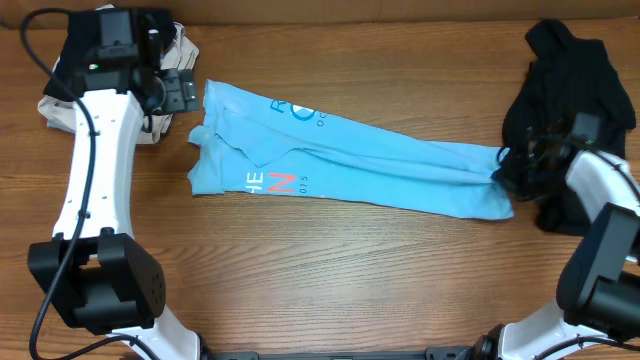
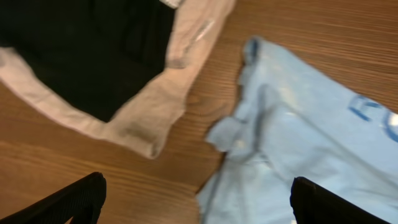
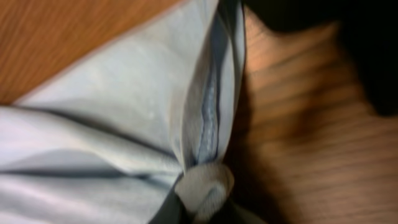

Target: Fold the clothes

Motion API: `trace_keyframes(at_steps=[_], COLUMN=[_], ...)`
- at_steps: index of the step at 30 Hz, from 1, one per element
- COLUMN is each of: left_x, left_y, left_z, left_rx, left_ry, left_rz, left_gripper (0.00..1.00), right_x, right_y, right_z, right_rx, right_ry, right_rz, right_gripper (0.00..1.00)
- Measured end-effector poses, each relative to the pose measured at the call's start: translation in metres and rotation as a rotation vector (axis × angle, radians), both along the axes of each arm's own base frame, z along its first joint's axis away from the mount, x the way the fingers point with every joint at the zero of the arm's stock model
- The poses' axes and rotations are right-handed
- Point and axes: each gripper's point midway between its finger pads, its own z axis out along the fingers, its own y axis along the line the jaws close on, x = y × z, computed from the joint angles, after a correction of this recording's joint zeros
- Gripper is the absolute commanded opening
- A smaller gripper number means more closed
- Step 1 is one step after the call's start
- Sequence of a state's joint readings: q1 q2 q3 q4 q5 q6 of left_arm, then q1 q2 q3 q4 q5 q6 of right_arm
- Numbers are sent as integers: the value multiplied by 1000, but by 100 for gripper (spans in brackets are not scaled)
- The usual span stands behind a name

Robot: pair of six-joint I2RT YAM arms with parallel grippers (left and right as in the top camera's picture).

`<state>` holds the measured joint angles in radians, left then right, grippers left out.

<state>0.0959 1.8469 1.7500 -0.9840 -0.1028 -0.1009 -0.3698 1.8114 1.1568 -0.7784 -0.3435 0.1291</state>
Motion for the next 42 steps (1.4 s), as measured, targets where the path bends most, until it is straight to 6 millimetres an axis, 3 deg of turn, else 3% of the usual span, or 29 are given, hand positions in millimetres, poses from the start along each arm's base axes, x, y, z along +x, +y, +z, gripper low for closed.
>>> trace_keyframes(at_steps=[8, 11, 14, 28, 37, 42], left_x=[-16, -19, -22, -24, -23, -23], left_y=[12, 11, 11, 7, 3, 1], left_z=[-7, -8, -9, -11, -11, -11], left_rx=[-2, -3, -5, -27, -47, -56], left_ry=[65, 78, 90, 99, 97, 96], left_rz=[30, 30, 30, 20, 10, 6], left_gripper=[100, 100, 100, 100, 100, 100], right_x=[10, 14, 20, 42, 56, 61], right_y=[-20, -14, 1, 158, 249, 285], right_z=[78, 98, 105, 106, 69, 54], right_rx=[4, -2, -10, -27, 0, 22], right_ry=[-36, -54, -70, -135, -153, -177], right_rz=[41, 82, 135, 466, 572, 597], right_gripper=[4, 4, 4, 5, 6, 9])
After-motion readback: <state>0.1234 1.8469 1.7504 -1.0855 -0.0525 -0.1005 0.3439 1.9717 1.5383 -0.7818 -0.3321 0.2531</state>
